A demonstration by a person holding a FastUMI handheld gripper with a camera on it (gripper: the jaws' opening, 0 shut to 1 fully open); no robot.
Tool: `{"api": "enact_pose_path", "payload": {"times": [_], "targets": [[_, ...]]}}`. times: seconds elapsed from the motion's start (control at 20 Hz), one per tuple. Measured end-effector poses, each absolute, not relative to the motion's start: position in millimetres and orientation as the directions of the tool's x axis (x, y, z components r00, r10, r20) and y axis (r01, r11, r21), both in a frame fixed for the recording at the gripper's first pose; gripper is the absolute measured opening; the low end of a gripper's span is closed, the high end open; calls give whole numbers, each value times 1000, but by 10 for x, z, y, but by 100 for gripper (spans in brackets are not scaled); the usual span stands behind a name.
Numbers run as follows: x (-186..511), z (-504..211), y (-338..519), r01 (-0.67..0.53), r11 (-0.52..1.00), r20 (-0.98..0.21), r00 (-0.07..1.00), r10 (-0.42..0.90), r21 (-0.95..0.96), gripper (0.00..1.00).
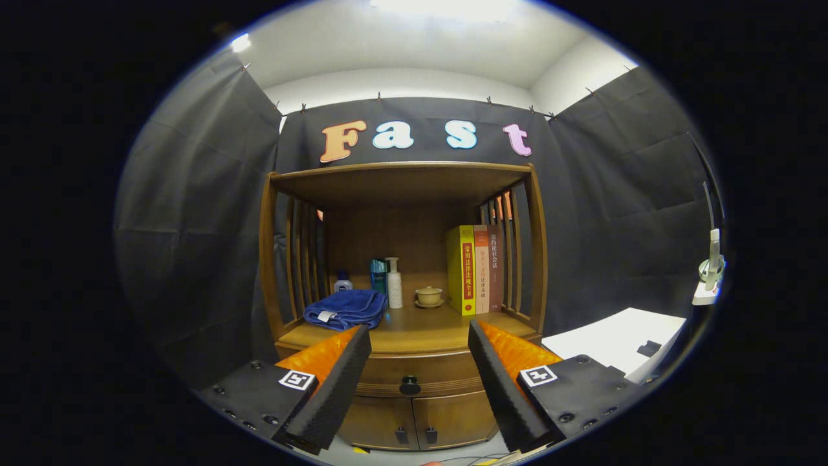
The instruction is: Pull open the drawer, take out the items inside it, and place them on the countertop above the cabinet.
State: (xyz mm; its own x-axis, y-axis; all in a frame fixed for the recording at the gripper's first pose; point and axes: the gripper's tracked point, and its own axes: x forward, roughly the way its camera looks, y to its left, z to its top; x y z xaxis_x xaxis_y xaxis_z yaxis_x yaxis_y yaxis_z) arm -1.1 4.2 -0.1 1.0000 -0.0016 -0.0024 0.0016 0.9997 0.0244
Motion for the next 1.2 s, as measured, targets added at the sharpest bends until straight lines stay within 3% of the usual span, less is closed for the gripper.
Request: {"api": "enact_pose_path", "payload": {"times": [0.7,1.2], "targets": [[279,-138,158,-6,1000,13,1000,6,-1,99],[1046,-1341,274,-42,998,-57,998,39,-44,99]]}}
